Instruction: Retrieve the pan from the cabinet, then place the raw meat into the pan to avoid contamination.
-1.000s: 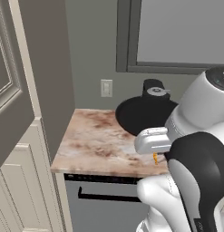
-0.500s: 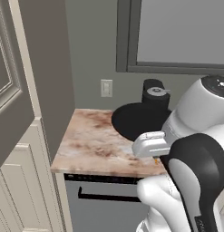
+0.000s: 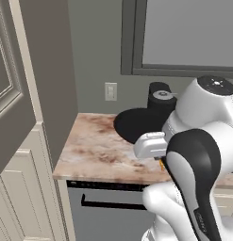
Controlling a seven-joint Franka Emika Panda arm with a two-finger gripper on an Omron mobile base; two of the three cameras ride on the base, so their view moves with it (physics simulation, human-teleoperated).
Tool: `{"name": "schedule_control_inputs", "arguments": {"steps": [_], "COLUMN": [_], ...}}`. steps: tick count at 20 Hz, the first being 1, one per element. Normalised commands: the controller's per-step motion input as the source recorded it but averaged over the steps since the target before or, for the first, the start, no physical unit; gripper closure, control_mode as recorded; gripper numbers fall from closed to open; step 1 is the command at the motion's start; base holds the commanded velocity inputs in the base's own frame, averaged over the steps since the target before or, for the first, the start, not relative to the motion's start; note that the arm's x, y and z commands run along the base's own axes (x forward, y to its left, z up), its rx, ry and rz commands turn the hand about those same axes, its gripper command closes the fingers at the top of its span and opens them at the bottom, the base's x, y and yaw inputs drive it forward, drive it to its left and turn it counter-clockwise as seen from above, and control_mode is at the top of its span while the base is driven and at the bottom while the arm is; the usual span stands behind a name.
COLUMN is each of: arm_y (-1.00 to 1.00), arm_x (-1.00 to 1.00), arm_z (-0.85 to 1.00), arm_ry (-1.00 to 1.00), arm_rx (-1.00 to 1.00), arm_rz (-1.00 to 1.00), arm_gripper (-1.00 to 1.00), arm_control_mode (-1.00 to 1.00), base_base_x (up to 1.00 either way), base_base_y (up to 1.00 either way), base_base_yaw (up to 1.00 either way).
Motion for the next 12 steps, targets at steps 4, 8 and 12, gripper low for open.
{"name": "schedule_control_inputs", "arguments": {"steps": [4,8,12], "arm_y": [0.0,0.0,0.0], "arm_x": [0.23,0.13,0.05], "arm_z": [-0.07,-0.17,-0.25], "arm_ry": [-0.01,-0.01,0.0], "arm_rx": [0.0,0.0,0.0], "arm_rz": [0.0,0.0,0.0], "arm_gripper": [1.0,1.0,1.0], "arm_control_mode": [-1.0,-1.0,-1.0], "base_base_x": [0.0,0.0,0.0], "base_base_y": [0.0,0.0,0.0], "base_base_yaw": [0.0,0.0,0.0]}}
